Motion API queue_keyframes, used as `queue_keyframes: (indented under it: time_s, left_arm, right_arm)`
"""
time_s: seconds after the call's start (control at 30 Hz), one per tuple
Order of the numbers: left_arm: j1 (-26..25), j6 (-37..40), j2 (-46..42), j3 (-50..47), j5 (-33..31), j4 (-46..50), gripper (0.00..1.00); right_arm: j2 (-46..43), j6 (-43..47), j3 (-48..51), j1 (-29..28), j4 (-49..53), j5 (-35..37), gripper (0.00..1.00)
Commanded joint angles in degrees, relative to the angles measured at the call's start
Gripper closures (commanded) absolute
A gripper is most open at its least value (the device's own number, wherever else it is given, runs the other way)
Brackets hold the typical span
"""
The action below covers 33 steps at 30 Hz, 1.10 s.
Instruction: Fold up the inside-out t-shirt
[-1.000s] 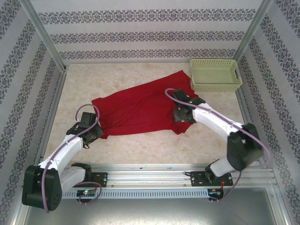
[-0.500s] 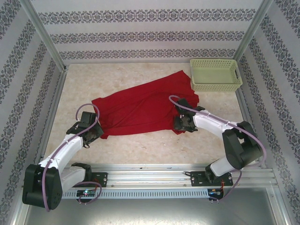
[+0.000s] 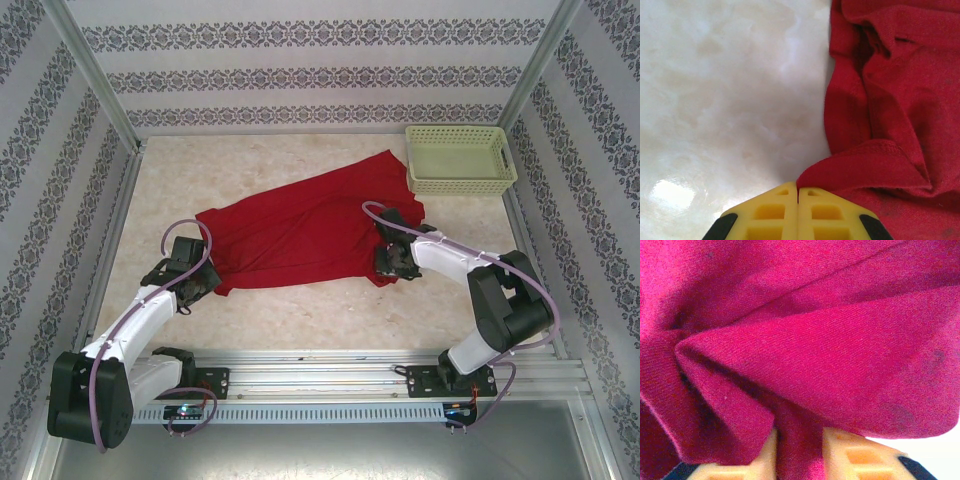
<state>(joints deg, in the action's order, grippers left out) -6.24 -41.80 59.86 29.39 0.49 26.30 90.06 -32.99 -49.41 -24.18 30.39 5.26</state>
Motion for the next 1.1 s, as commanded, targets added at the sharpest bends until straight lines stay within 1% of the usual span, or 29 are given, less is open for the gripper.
queue_keyframes:
  time_s: [0.0, 0.23, 0.4, 0.47, 0.53, 0.63, 0.7, 0.8, 0.9, 0.97, 1.07]
  left_arm:
    - [0.7, 1.4, -0.7, 1.1, 0.1, 0.2, 1.00]
    - [0.7, 1.5, -0.7, 0.9, 0.1, 0.2, 1.00]
    - [0.6, 1.5, -1.0, 0.8, 0.0, 0.2, 1.00]
    - [0.7, 1.5, -0.9, 0.7, 0.0, 0.4, 1.00]
    - [0.7, 1.3, -1.1, 0.7, -0.2, 0.5, 1.00]
    - [0.7, 1.0, -1.4, 0.7, -0.4, 0.8, 1.00]
    - [0.8, 0.5, -2.5, 0.5, -0.7, 0.9, 1.00]
    - [0.9, -0.9, -5.0, -0.9, -0.3, 0.5, 1.00]
    - [0.9, -3.1, -8.0, -2.8, 2.5, 0.5, 1.00]
    - [0.9, -5.0, -10.0, -4.7, 5.7, 1.2, 1.00]
    - [0.4, -6.5, -11.8, -6.2, 9.3, 4.6, 1.00]
  right_arm:
    - [-0.8, 0.1, -1.7, 0.9, 0.7, 1.9, 0.76]
    - [-1.3, 0.4, -2.0, 1.2, 0.5, 1.5, 0.77]
    - [-1.5, 0.5, -2.1, 1.4, 1.0, 1.9, 0.87]
    - [-2.7, 0.4, -2.1, 1.4, 2.1, 2.9, 0.94]
    - [-5.2, 0.2, -1.9, 1.5, 3.9, 4.2, 0.98]
    - [-11.5, -1.5, -0.4, 2.3, 8.4, 8.5, 1.00]
    - [-16.0, -3.6, 1.2, 4.8, 12.0, 9.9, 1.00]
    - [-24.6, -6.7, 5.7, 10.8, 14.2, 8.1, 1.00]
    - [-32.7, -8.9, 10.1, 17.7, 15.0, 5.1, 1.00]
    - [-37.6, -9.7, 12.0, 22.0, 15.6, 3.4, 1.00]
    - [-41.1, -10.7, 13.3, 26.5, 16.3, 2.1, 1.00]
